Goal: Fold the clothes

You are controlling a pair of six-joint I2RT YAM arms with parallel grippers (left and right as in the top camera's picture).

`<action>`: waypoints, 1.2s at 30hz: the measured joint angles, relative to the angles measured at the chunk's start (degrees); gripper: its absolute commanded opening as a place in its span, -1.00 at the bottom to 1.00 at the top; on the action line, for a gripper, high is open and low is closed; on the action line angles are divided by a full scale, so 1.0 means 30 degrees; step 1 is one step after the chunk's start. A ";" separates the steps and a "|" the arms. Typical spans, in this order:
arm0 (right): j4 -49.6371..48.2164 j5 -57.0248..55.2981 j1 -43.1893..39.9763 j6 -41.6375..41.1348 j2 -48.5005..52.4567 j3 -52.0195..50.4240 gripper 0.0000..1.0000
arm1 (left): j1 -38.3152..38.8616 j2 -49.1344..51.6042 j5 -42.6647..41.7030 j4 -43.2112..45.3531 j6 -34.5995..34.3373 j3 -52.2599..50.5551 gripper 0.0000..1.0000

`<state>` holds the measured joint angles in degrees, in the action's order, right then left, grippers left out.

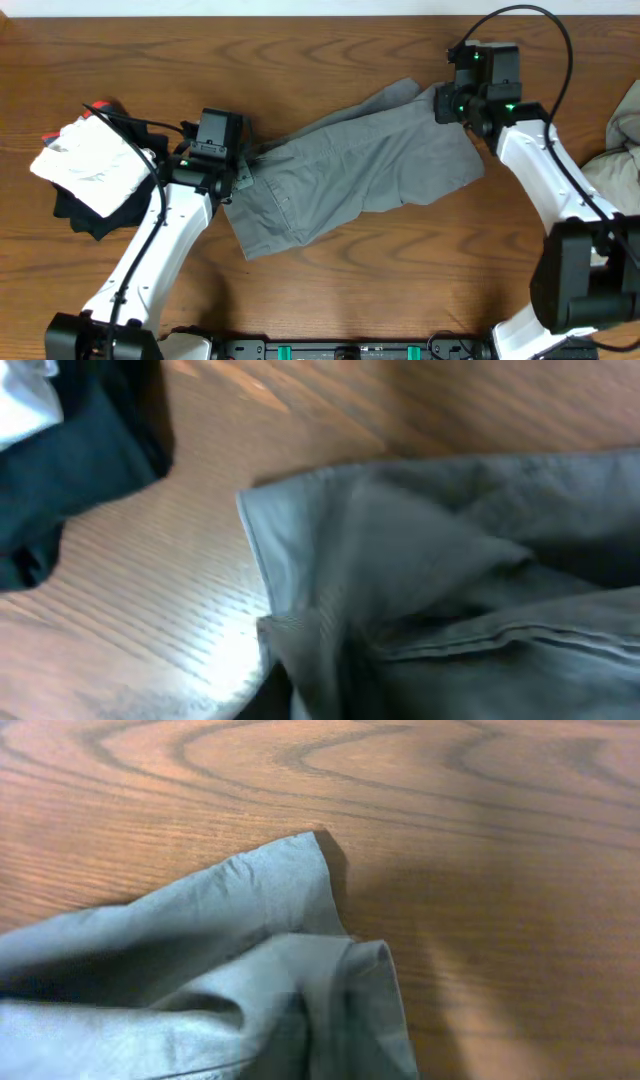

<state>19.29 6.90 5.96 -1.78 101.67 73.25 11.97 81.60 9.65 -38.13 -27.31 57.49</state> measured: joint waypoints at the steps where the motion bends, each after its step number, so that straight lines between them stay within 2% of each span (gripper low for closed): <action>1: -0.0080 0.0000 0.0015 0.0095 0.0160 0.0000 0.50 | -0.0051 0.0058 0.0197 0.0255 -0.0080 0.0000 0.14; 4: -0.0080 -0.0095 0.0022 0.0131 0.0415 0.0000 0.61 | -0.0102 0.0095 0.0554 0.0743 -0.0328 0.0000 0.21; 8: 0.0379 -0.0109 0.0022 0.0262 0.0415 0.0036 0.54 | -0.0102 0.0095 0.0576 0.0481 -0.0335 0.0000 0.20; 10: 0.1005 -0.0109 0.0022 0.0262 0.0415 0.0044 0.47 | -0.0102 0.0087 0.0029 0.0189 -0.0342 0.0000 0.11; 12: 0.1566 -0.0117 0.0022 0.0328 0.0415 0.0044 0.34 | -0.0102 0.0087 -0.0816 -0.0080 -0.0423 0.0000 -0.08; 14: 0.2412 -0.0117 0.0022 0.0255 0.0415 0.0051 0.06 | -0.0102 0.0087 -0.1982 -0.0510 -0.0393 0.0000 -0.51; 16: 0.3067 -0.0131 0.0022 0.0357 0.0415 0.0058 -0.22 | -0.0095 0.0087 -0.2747 -0.0852 -0.0423 0.0000 -0.77; 18: 0.3490 -0.0146 0.0022 0.0357 0.0415 0.0058 -0.48 | -0.0095 0.0087 -0.3271 -0.1027 -0.0357 0.0000 -0.86; 20: 0.3563 -0.0160 0.0022 0.0437 0.0415 0.0058 -0.66 | -0.0095 0.0087 -0.3548 -0.0729 -0.0335 -0.0015 -0.86; 22: 0.3555 -0.0138 0.0022 0.0452 0.0415 0.0058 -0.72 | -0.0095 0.0087 -0.3752 0.0124 -0.0240 -0.0211 -0.87; 29: 0.2936 -0.0168 0.0022 0.0481 0.0583 0.0058 -0.74 | -0.0095 0.1056 -0.4109 0.2907 0.0189 -0.1435 -0.87; 36: 0.0612 -0.0015 0.0342 0.0546 0.2565 0.0058 -0.74 | -0.0095 0.3446 -0.4029 0.5508 0.0772 -0.1523 -0.83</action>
<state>21.12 6.85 6.98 -0.14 109.36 73.43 11.68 91.94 -2.44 -21.61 -24.99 52.93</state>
